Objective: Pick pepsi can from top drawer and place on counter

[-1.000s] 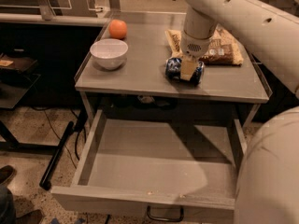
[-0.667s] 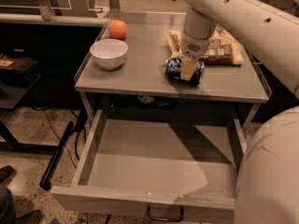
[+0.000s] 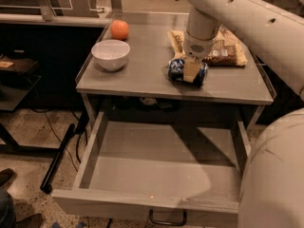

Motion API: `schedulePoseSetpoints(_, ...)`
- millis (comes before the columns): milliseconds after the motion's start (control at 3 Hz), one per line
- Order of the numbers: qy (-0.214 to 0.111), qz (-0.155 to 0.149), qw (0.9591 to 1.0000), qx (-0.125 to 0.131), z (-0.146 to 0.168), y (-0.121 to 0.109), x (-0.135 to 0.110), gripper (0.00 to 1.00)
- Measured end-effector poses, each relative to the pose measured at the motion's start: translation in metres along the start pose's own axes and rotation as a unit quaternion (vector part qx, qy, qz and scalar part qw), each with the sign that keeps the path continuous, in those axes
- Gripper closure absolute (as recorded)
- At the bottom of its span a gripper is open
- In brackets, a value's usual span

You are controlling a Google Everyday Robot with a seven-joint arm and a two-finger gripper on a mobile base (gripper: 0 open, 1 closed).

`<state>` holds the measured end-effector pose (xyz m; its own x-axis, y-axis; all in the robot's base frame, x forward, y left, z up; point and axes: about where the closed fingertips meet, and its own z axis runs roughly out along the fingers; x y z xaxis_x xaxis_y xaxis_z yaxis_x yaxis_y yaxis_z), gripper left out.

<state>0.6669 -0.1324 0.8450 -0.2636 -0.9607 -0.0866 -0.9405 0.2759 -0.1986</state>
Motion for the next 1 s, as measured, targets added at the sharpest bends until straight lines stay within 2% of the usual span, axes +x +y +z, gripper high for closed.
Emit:
schedulePoseSetpoints(333, 0.0, 0.0, 1.0, 0.0, 0.0, 0.0, 0.0, 0.13)
schedulePoseSetpoints(667, 0.0, 0.0, 1.0, 0.0, 0.0, 0.0, 0.0, 0.0)
schedulePoseSetpoints(1000, 0.0, 0.0, 1.0, 0.0, 0.0001, 0.0, 0.0, 0.0)
